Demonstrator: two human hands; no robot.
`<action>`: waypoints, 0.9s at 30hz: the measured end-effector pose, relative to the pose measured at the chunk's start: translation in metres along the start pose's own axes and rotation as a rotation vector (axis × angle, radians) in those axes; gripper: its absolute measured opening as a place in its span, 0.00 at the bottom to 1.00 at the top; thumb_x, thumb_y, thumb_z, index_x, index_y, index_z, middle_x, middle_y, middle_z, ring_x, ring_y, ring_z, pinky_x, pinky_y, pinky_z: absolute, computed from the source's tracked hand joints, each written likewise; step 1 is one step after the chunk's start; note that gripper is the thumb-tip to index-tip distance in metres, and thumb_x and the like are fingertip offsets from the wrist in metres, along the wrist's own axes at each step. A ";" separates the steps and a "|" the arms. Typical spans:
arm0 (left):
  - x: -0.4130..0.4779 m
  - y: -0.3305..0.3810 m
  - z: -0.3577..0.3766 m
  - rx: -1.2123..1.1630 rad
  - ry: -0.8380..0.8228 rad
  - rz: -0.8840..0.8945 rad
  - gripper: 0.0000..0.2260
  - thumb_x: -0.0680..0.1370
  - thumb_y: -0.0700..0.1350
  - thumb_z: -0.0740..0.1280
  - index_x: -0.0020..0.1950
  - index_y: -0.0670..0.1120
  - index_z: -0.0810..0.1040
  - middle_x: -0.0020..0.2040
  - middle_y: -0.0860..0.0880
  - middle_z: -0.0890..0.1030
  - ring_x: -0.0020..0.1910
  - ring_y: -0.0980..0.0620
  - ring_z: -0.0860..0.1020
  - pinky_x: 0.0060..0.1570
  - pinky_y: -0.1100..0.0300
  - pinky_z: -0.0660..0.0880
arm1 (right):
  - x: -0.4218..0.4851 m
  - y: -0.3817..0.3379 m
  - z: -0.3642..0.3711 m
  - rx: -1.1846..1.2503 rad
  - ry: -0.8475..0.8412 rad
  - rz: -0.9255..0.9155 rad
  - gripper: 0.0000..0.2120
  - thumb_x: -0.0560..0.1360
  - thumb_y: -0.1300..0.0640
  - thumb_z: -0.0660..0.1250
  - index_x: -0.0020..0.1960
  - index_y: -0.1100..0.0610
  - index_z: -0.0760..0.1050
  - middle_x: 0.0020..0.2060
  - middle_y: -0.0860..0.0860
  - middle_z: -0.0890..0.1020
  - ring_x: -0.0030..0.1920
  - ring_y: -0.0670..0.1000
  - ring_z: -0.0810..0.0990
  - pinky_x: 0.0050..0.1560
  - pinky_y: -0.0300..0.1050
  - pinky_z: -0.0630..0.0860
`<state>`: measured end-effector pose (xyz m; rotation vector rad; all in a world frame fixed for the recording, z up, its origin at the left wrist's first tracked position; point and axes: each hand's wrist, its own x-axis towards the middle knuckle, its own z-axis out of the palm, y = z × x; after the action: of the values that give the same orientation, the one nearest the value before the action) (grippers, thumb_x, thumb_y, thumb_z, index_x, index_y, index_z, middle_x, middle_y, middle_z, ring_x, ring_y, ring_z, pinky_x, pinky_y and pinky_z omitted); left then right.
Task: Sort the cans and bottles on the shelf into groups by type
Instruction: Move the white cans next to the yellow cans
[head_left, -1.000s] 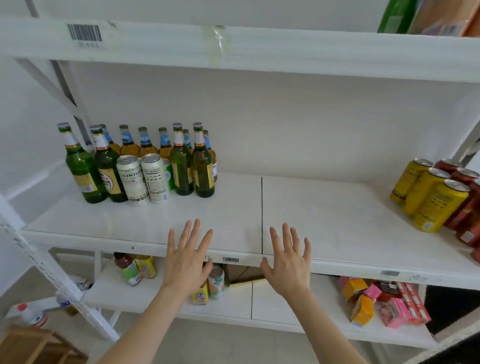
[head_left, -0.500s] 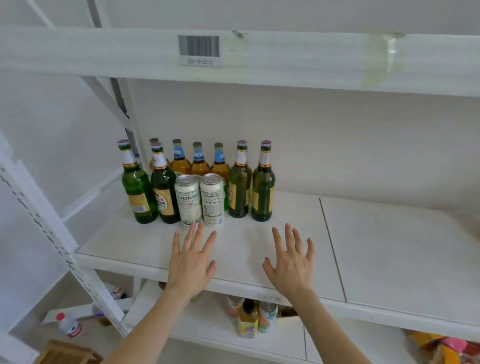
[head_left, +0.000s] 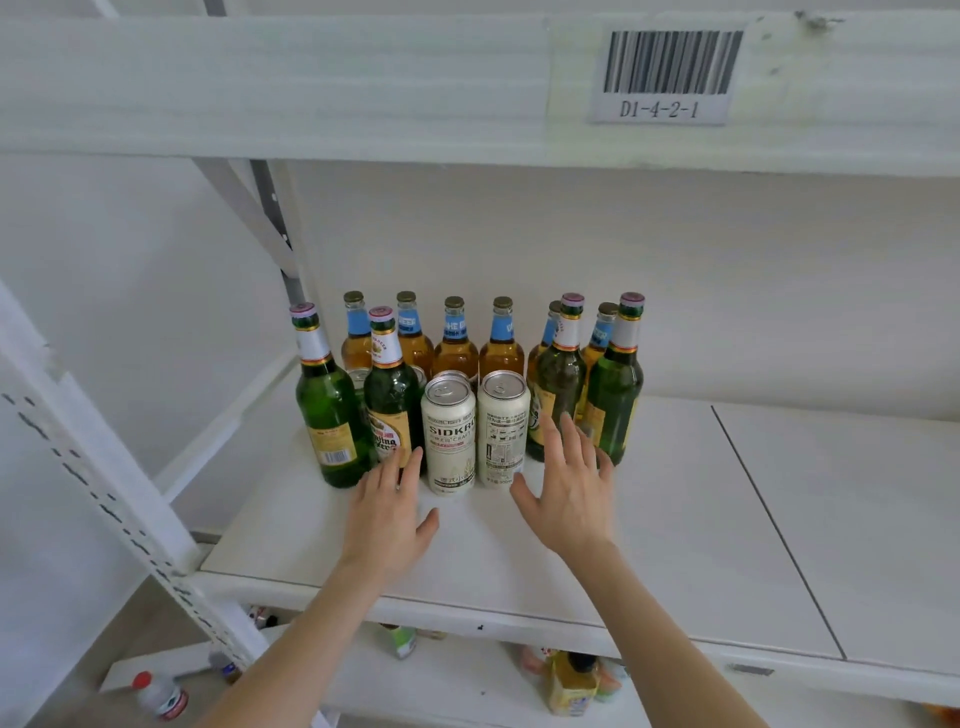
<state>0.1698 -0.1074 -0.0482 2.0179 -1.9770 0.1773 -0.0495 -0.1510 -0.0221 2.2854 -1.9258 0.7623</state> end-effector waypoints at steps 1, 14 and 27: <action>0.005 0.001 0.005 -0.086 0.003 -0.006 0.36 0.74 0.56 0.70 0.76 0.44 0.61 0.73 0.44 0.68 0.70 0.45 0.69 0.67 0.50 0.70 | 0.007 -0.002 0.002 0.041 -0.005 0.014 0.38 0.74 0.37 0.61 0.78 0.51 0.54 0.76 0.55 0.64 0.73 0.58 0.66 0.70 0.60 0.64; 0.044 0.030 0.046 -0.892 0.050 -0.328 0.33 0.70 0.41 0.76 0.71 0.45 0.65 0.68 0.49 0.74 0.66 0.50 0.74 0.60 0.60 0.71 | 0.067 -0.014 0.024 0.818 -0.192 0.175 0.32 0.70 0.47 0.75 0.69 0.47 0.64 0.62 0.43 0.76 0.62 0.48 0.76 0.60 0.51 0.77; 0.055 0.022 0.042 -1.127 -0.135 -0.413 0.35 0.62 0.41 0.81 0.63 0.55 0.67 0.56 0.59 0.79 0.56 0.57 0.78 0.53 0.57 0.76 | 0.061 -0.002 0.010 1.110 -0.231 0.246 0.29 0.59 0.52 0.82 0.54 0.44 0.71 0.48 0.35 0.82 0.50 0.38 0.81 0.39 0.32 0.77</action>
<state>0.1446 -0.1725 -0.0688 1.5580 -1.1617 -0.9550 -0.0389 -0.2099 -0.0055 2.7222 -2.2256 2.1089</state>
